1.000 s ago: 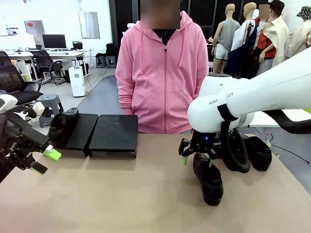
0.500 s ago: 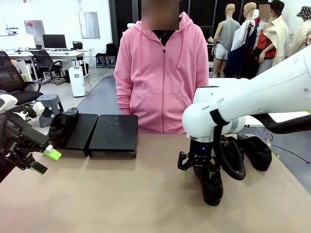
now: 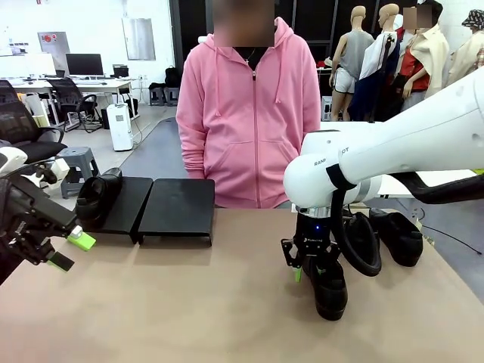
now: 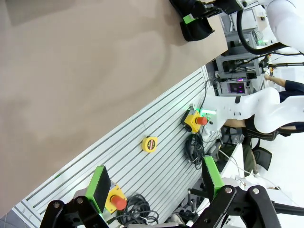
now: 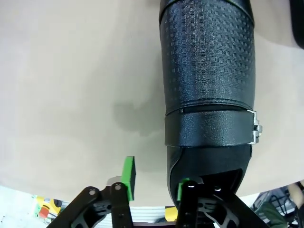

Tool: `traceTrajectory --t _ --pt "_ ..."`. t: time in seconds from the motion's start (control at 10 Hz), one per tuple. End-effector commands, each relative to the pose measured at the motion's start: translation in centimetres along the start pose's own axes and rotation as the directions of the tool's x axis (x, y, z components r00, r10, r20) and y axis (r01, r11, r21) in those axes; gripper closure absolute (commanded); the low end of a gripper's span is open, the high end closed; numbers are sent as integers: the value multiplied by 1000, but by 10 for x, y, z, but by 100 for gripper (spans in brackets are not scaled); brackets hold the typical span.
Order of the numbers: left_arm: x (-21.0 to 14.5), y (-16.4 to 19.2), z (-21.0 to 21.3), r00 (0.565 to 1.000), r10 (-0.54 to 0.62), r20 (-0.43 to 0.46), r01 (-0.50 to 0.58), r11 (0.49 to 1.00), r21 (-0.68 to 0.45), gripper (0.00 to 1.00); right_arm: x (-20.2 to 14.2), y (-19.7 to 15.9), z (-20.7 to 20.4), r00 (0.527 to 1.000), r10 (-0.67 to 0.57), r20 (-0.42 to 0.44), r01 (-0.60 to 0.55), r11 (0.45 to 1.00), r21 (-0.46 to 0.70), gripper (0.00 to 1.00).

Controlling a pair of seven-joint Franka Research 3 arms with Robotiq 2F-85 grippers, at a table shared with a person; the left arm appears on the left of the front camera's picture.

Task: Organize the shoes by placing them on the stand.
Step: Pick up one Shoe and place it in the middle of the table.

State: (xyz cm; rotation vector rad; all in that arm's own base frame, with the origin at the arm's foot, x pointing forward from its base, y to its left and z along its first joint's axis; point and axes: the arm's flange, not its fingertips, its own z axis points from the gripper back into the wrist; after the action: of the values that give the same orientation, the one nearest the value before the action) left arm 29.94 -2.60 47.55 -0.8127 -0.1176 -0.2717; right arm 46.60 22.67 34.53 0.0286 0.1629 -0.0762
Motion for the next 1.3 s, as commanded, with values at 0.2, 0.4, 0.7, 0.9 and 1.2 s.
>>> traceTrajectory --t 0.2,0.4,0.7,0.9,1.2 --pt "-1 1 5 1000 -4 -12 4 1000 1 0 2 0 8 1000 -6 10 6 1000 -17 100" --pt "-1 1 5 1000 -4 -12 4 1000 1 0 3 -9 17 999 -31 36 31 999 -11 100" --pt "-1 1 5 1000 -4 -12 4 1000 1 0 -19 -49 76 994 -73 84 68 996 58 100" --pt "-1 1 5 1000 -4 -12 4 1000 1 0 -76 -75 128 992 -59 116 41 987 153 100" --pt "-1 1 5 1000 -4 -12 4 1000 1 0 -98 -89 136 994 -57 93 39 982 185 100"
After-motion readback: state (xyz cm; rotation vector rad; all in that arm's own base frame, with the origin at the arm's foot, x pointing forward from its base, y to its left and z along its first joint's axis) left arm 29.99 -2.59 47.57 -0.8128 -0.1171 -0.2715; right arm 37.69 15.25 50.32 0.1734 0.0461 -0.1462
